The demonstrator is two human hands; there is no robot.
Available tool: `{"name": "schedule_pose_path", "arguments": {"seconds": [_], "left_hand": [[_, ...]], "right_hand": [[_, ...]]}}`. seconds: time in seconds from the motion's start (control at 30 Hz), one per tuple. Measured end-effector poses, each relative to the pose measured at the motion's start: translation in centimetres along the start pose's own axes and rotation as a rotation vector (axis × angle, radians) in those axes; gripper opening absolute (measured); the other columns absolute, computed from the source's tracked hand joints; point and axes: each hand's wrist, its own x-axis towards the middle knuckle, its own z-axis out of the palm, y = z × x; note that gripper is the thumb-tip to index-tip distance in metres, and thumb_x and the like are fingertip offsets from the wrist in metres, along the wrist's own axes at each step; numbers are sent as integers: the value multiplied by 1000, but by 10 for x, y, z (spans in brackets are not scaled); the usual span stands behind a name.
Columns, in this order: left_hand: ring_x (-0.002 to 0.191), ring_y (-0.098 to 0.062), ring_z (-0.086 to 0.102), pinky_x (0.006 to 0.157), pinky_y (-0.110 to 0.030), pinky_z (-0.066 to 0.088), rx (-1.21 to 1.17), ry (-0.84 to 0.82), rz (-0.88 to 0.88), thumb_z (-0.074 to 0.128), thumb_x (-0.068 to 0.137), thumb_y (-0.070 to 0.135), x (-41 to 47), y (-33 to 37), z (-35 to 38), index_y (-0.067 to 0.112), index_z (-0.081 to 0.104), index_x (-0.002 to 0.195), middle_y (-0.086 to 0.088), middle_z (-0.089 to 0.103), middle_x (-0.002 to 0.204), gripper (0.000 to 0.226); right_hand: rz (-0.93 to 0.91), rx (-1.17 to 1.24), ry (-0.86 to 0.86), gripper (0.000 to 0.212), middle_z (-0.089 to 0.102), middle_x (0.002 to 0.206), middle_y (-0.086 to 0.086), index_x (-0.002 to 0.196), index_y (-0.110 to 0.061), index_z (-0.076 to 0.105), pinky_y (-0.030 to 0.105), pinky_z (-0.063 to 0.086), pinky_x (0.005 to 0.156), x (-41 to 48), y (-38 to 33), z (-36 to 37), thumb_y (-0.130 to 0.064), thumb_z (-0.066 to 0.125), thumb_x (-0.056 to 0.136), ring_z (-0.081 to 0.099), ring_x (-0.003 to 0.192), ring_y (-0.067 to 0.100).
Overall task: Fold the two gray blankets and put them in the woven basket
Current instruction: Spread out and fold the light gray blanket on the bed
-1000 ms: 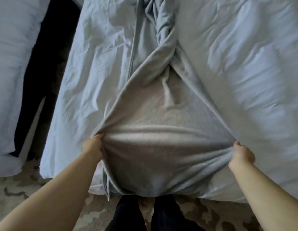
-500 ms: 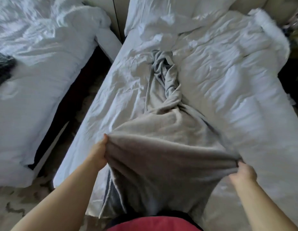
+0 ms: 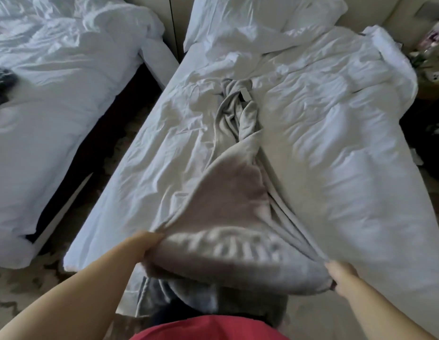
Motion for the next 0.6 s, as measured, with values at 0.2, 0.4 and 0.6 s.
{"name": "schedule_pose_path", "arguments": {"seconds": [0.2, 0.4, 0.6], "left_hand": [[80, -22, 46, 69, -27, 38, 378, 0, 103, 54, 93, 14, 17, 23, -2, 8, 47, 89, -10, 48, 91, 10], [76, -27, 53, 68, -29, 40, 300, -12, 296, 55, 89, 11, 55, 76, 18, 18, 59, 81, -9, 55, 82, 11], [75, -13, 55, 68, -22, 38, 295, 32, 421, 62, 86, 32, 122, 145, 74, 28, 66, 104, 5, 63, 87, 19]], "right_hand": [[12, -78, -90, 25, 51, 63, 14, 70, -3, 53, 27, 36, 57, 1, 0, 19, -2, 45, 93, 47, 55, 24], [-89, -119, -114, 19, 57, 65, 12, 75, -8, 58, 26, 38, 55, 6, -53, 49, -6, 52, 92, 51, 55, 21], [-325, -207, -73, 14, 61, 73, 8, 87, -5, 66, 35, 45, 67, 59, -117, 105, -10, 53, 91, 57, 70, 27]]}}
